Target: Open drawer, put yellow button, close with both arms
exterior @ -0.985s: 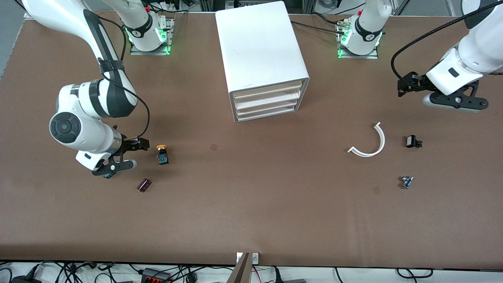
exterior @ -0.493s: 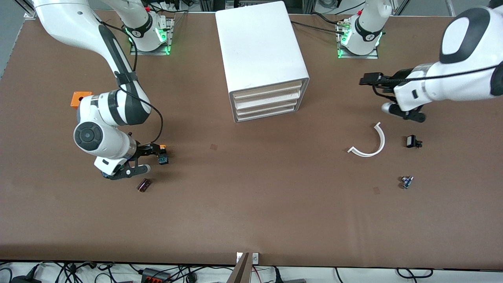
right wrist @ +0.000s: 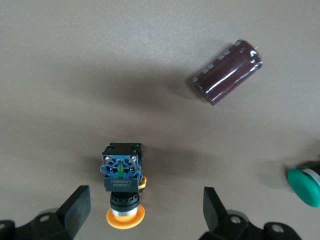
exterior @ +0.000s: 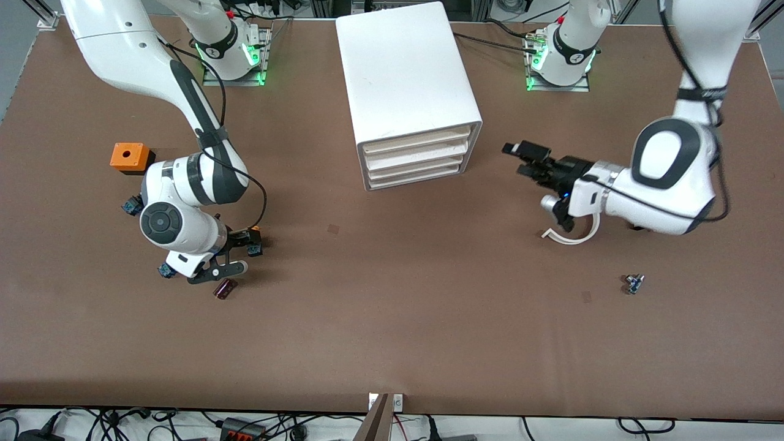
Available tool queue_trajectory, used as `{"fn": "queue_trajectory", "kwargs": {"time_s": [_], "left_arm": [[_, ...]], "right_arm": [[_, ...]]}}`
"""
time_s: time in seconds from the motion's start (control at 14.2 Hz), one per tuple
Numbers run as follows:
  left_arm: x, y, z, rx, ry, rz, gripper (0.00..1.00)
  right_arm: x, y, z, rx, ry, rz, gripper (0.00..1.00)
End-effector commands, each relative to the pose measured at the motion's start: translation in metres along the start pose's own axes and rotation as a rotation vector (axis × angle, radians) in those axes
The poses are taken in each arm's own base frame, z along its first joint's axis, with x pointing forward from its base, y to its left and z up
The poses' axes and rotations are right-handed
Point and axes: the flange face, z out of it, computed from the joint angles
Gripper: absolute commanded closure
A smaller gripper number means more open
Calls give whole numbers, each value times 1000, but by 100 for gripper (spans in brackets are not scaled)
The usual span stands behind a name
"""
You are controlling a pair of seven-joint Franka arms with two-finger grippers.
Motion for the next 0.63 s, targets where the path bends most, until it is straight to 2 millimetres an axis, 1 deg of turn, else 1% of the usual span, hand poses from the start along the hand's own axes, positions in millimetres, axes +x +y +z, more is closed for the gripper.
{"fn": "queue_trajectory", "kwargs": {"time_s": [0.0, 0.07, 0.28, 0.35, 0.42, 0.49, 0.56], "left_arm": [[30, -4, 31, -70, 29, 82, 0], [31, -2, 43, -87, 16, 86, 0], [25, 0, 71, -129, -55, 134, 8], [21, -4, 85, -145, -75, 153, 13], [21, 0, 95, -153, -86, 181, 17], [22, 1, 100, -156, -92, 188, 21], [23, 4, 104, -157, -93, 193, 22]], "right_arm": [[4, -13, 4, 3, 0, -2, 0], [4, -15, 9, 4, -7, -5, 0], [4, -20, 18, 3, -19, -11, 0], [4, -21, 22, 3, -24, -13, 0], [4, -22, 26, 2, -28, -13, 0], [3, -22, 29, 2, -33, -13, 0], [4, -24, 33, 2, -38, -16, 0]]}}
